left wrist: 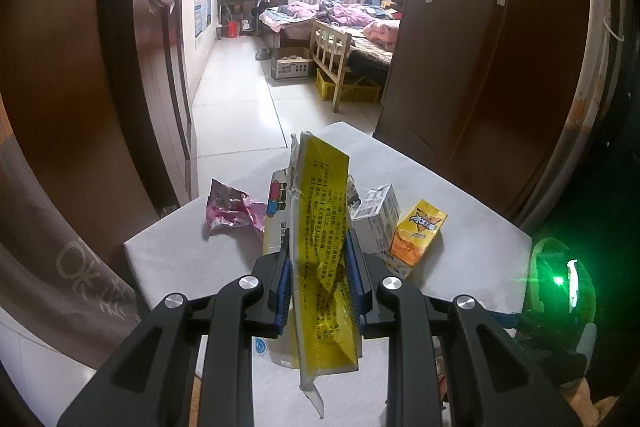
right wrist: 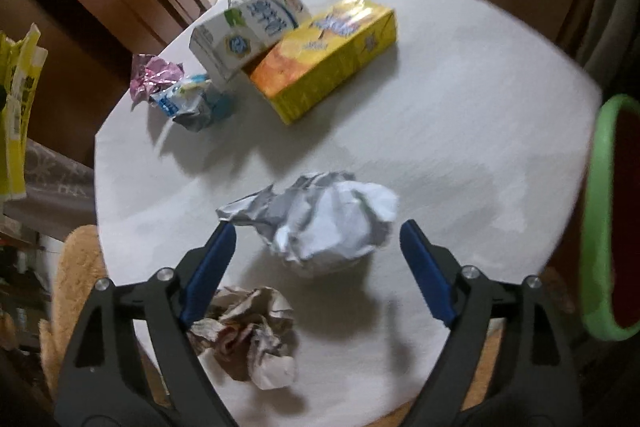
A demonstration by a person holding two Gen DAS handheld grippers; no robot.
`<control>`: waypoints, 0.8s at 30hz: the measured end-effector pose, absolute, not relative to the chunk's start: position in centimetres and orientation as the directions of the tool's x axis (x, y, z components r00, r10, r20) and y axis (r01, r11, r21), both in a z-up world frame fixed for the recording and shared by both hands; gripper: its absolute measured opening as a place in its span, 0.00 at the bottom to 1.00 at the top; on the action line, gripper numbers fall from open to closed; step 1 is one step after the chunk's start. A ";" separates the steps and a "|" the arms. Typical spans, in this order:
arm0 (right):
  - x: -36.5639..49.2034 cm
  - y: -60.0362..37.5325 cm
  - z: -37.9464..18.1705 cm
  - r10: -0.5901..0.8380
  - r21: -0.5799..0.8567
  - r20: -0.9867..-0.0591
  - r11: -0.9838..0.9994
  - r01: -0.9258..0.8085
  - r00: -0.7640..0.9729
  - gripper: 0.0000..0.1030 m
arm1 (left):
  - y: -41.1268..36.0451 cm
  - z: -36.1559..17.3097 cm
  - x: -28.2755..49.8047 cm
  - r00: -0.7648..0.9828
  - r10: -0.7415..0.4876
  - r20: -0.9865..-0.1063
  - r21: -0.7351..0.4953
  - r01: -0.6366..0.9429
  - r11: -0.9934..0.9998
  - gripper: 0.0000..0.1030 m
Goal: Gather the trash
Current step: 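Lift the yellow packet with the left tool while the right tool grasps crumpled foil paper, then carry the yellow packet and foil paper in both tools to the green bin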
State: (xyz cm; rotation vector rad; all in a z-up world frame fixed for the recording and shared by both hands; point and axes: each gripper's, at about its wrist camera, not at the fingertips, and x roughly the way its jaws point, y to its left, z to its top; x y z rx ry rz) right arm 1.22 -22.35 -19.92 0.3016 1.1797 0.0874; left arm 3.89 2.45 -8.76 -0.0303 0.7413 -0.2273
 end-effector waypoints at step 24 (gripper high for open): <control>-0.8 -23.3 -16.1 0.246 0.326 -0.825 0.943 0.072 0.509 0.35 | 4.2 -16.1 6.1 0.512 -0.213 -0.832 -0.134 0.187 0.973 0.54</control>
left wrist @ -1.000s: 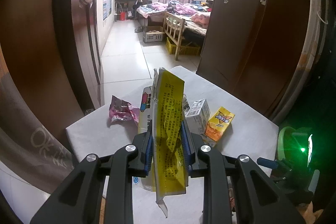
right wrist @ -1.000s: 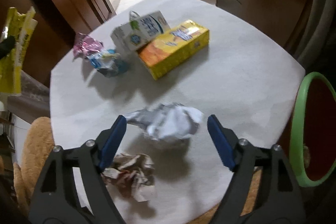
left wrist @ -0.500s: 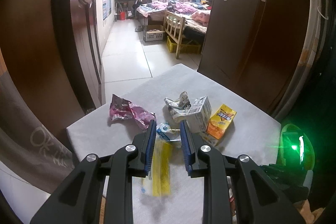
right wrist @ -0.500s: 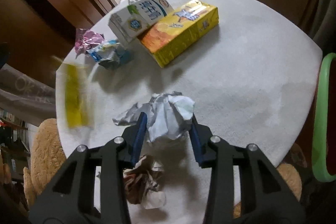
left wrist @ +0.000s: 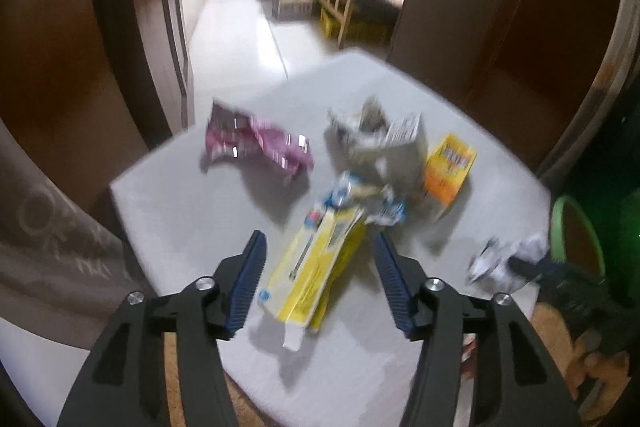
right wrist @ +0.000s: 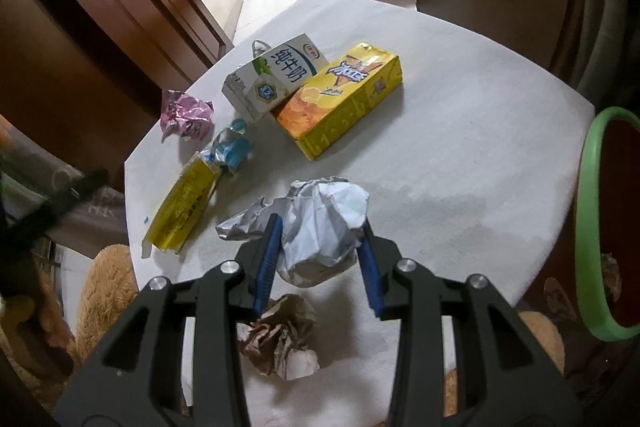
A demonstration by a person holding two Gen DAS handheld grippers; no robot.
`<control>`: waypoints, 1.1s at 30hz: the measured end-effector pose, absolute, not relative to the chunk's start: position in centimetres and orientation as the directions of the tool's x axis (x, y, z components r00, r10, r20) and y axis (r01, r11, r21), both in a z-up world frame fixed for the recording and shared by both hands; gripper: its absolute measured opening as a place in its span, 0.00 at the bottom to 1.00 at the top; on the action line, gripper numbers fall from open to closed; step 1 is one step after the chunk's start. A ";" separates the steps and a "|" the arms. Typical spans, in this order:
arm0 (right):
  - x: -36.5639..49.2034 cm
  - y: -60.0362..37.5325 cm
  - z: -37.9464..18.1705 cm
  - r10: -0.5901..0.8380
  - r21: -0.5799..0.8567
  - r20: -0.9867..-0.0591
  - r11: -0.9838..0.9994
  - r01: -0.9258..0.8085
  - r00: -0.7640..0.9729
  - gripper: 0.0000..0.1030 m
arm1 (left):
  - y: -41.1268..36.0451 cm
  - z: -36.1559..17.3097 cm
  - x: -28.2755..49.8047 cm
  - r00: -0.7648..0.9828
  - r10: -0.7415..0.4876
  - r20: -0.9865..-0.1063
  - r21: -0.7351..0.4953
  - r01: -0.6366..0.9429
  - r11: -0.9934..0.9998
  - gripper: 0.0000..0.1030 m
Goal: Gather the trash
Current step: 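Carry the yellow packet and foil paper in both tools to the green bin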
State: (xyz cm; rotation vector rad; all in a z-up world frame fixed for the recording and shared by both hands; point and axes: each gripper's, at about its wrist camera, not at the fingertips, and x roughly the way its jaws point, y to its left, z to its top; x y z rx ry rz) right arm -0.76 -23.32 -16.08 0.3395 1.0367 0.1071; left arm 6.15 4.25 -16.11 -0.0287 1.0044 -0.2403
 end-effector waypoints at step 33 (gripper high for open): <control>-4.7 -27.4 -2.2 0.183 0.365 -0.541 0.931 0.032 0.821 0.35 | -3.0 -3.7 3.8 0.737 -0.355 -0.576 -0.180 0.310 0.934 0.13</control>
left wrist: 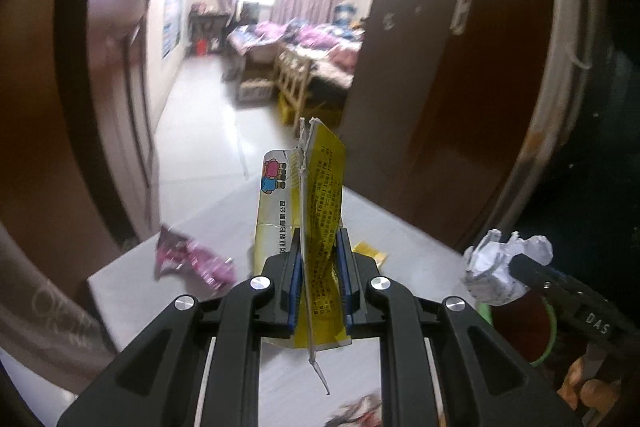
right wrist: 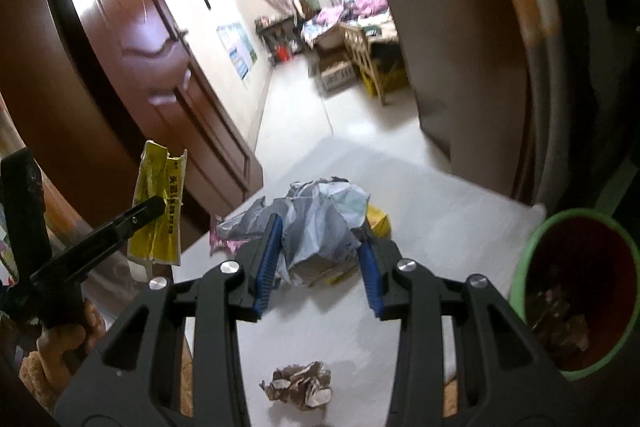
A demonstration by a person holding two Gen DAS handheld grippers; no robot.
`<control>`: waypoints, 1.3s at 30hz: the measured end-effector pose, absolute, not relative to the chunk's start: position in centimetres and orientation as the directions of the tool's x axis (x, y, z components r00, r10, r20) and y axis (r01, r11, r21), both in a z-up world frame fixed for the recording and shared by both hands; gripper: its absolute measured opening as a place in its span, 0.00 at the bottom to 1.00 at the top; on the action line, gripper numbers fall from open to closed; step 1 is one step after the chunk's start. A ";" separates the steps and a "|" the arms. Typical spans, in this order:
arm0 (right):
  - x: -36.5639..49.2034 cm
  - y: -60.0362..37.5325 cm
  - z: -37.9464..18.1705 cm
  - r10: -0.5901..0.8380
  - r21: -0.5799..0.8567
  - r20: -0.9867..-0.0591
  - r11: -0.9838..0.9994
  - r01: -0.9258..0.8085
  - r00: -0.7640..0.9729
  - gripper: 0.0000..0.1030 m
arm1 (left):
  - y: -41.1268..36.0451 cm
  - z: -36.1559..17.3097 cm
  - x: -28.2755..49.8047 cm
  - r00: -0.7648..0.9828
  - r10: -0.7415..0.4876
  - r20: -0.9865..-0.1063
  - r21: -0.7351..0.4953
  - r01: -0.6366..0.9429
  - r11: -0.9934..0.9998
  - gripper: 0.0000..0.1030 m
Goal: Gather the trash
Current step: 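Carry the yellow packet and foil paper in both tools to the green bin, then open both tools over the bin and return them to the table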
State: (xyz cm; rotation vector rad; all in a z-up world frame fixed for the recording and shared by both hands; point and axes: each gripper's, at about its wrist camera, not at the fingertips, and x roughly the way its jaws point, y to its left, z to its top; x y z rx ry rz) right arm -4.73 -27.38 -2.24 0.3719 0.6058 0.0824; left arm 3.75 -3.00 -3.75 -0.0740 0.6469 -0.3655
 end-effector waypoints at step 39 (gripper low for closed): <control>-15.1 -52.7 -12.2 -0.217 0.345 -0.729 0.703 0.622 0.649 0.67 | -35.4 -11.9 -1.1 0.327 -0.607 -0.724 -0.216 0.729 0.650 0.65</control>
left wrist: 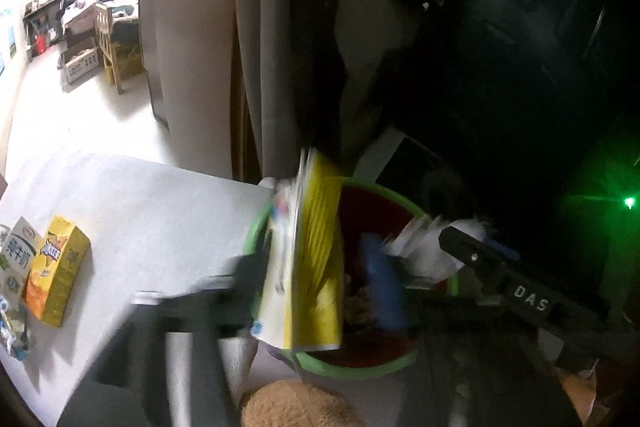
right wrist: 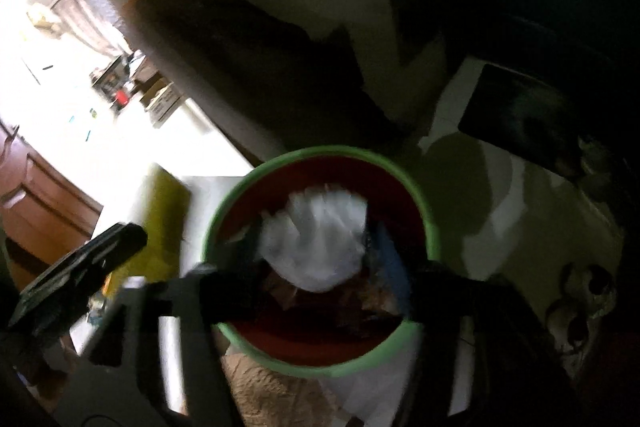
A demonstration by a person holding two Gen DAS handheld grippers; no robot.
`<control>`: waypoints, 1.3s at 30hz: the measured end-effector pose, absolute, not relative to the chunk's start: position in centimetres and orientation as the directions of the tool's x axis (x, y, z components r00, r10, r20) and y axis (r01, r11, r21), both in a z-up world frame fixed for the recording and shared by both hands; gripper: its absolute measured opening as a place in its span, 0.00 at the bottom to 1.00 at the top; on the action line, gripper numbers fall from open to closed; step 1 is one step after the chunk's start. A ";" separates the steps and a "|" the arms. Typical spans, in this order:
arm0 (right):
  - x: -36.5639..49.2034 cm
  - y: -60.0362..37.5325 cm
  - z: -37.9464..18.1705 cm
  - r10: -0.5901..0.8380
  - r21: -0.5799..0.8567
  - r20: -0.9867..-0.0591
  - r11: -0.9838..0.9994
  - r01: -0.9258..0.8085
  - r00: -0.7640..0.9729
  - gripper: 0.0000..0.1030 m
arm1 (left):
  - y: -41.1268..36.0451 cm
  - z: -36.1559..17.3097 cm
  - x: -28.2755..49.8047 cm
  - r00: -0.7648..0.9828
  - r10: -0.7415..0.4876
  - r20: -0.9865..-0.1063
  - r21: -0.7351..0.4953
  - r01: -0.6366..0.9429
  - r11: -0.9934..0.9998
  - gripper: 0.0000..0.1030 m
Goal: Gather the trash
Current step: 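Open both tools over the bin and return them to the table, then grasp the pink foil wrapper with the left tool while the right tool grasps the white milk carton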
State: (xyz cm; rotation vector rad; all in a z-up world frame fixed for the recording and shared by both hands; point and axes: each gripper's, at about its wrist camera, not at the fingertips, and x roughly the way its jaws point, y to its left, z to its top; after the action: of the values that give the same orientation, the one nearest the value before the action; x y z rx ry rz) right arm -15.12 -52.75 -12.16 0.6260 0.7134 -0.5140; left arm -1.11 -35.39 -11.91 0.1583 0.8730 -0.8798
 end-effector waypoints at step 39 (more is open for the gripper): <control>-4.9 -30.6 -11.1 0.018 0.244 -0.779 0.930 0.276 0.626 0.80 | 6.7 -17.8 17.7 0.566 -0.117 -0.816 -0.232 -0.136 0.963 0.72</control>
State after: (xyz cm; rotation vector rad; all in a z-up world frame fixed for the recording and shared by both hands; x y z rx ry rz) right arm -4.92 -30.64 -11.14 0.3593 0.8861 -0.1518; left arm 17.75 6.70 -17.76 -0.2832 0.9724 0.0114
